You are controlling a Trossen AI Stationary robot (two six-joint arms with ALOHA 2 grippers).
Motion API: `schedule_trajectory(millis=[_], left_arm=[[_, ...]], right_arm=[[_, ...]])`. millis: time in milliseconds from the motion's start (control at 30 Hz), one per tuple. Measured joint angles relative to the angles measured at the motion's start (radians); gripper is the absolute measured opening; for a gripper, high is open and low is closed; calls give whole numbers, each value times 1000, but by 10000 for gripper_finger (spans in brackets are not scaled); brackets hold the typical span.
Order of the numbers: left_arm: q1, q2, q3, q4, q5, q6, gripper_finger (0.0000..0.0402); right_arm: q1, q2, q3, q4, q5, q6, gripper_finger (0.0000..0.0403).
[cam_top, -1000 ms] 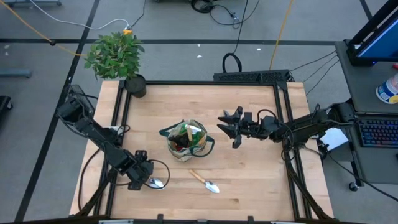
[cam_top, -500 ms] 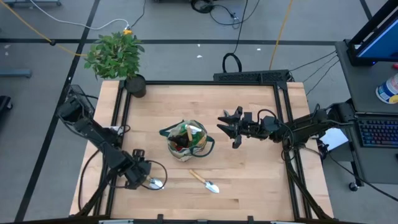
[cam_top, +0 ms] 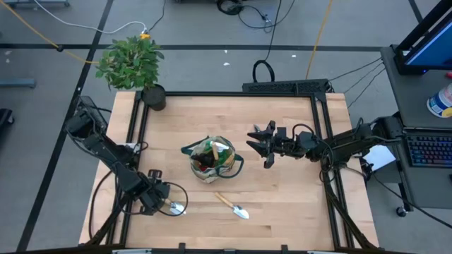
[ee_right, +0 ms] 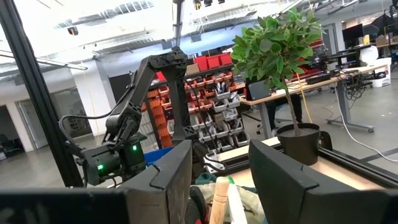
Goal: Pick & Place Garden tools in Gardening bag
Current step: Put the left brown trowel into the gardening bag
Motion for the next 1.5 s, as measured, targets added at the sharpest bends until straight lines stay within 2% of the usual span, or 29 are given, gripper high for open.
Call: schedule_trajectory(millis=[233,500,800,967,1100,1267,1500], left_arm=[[0,0,0,23,-17,-24,139],[1,1,-1,59,-15,-92,72],[2,1,-2,68,48,-194,69],[2,2,4,81,167,-258,69],[3,2,48,97,261,-270,69],[14,2,117,137,310,-302,69],[68,2,230,133,383,-394,69]], right_arm=[[0,0,0,0,-2,5,151],[0,0,0,0,-3,190,151],[0,0,0,0,-2,302,150],[0,0,0,1,-1,373,150],[0,0,0,1,-1,394,147],[0,0,0,9,-1,406,149],[0,0,0,9,-3,507,146]])
